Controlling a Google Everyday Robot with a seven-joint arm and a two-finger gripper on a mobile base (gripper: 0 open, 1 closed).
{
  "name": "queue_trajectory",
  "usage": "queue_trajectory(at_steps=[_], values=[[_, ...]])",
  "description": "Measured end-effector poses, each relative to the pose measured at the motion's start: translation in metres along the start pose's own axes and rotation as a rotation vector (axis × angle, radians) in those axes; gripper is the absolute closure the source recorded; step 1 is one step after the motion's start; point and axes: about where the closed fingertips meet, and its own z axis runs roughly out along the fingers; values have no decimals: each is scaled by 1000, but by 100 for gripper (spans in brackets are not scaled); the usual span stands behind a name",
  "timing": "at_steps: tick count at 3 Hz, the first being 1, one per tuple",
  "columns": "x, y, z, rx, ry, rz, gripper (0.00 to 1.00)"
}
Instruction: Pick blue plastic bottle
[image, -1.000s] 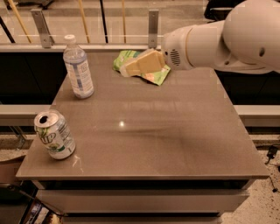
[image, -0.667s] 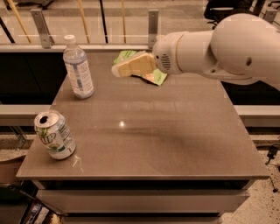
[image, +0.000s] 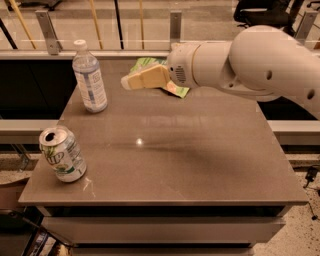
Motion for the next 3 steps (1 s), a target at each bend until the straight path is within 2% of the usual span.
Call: queue_trajectory(at_steps=[1, 3], values=[[8, 8, 29, -30, -45, 9, 0], [18, 39, 77, -115, -93, 19, 0]])
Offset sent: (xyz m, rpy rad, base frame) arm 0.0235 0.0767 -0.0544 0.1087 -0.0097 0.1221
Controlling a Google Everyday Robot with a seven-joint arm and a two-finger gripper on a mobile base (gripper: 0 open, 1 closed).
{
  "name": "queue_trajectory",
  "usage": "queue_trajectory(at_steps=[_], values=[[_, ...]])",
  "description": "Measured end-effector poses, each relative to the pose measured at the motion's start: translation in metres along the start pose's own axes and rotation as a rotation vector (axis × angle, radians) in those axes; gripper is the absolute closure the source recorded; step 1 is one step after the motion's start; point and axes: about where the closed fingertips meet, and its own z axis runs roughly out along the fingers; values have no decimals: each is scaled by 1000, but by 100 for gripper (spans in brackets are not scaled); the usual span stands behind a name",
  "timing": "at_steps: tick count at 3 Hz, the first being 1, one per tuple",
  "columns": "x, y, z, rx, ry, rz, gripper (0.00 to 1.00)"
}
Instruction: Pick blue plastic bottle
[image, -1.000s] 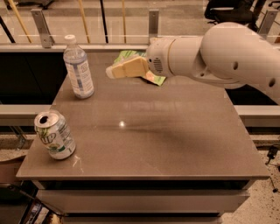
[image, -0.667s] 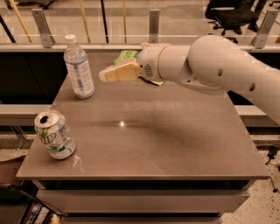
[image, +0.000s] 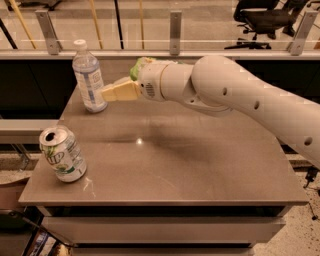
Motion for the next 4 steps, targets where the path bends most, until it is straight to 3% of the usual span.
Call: queue_trajectory(at_steps=[4], values=[[-15, 22, 98, -123, -92, 30, 0]])
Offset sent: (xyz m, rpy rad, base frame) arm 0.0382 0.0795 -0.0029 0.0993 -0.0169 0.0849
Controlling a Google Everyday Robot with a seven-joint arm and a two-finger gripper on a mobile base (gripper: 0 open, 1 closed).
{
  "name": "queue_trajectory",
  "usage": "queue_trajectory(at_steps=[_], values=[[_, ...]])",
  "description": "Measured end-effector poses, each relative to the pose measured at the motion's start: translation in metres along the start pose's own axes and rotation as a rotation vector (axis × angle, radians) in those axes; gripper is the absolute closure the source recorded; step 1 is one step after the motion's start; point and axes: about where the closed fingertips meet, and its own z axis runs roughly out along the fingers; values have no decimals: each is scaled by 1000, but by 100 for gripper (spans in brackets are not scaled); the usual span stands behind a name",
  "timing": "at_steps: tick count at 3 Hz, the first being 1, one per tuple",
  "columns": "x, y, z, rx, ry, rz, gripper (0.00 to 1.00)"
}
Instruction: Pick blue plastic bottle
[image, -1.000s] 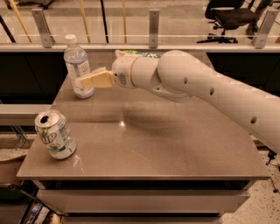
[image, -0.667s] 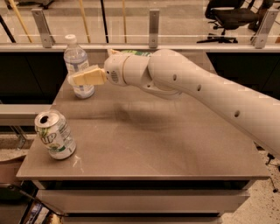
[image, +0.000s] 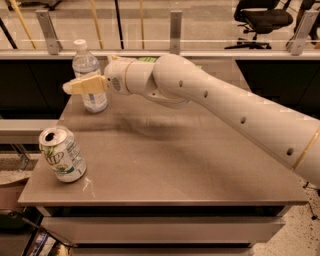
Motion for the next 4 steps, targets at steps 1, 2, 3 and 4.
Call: queue_trajectory(at_steps=[1, 2, 3, 4], values=[[0, 1, 1, -2, 0, 0, 17], [-1, 3, 2, -6, -1, 0, 41], [-1, 5, 4, -9, -1, -1, 64], [-1, 7, 5, -13, -1, -1, 87]])
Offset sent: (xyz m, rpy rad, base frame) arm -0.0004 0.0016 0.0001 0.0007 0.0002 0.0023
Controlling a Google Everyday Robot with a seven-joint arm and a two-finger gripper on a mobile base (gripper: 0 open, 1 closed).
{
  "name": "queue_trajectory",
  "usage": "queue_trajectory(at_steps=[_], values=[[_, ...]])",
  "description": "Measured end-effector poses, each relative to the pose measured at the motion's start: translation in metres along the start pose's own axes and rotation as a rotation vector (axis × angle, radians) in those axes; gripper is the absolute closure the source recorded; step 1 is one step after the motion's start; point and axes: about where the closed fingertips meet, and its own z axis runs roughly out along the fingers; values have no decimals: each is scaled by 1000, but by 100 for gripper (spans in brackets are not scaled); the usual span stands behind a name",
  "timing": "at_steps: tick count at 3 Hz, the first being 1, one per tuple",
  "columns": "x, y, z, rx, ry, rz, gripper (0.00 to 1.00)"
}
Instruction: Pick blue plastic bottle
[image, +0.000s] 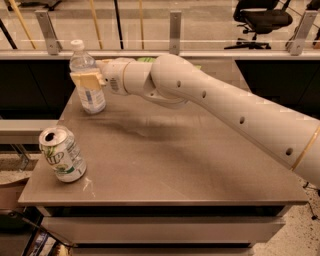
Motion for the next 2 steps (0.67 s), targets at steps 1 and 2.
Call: queue_trajectory(at_steps=[1, 2], values=[[0, 2, 1, -3, 0, 0, 100], [-7, 5, 1, -15, 4, 1, 100]])
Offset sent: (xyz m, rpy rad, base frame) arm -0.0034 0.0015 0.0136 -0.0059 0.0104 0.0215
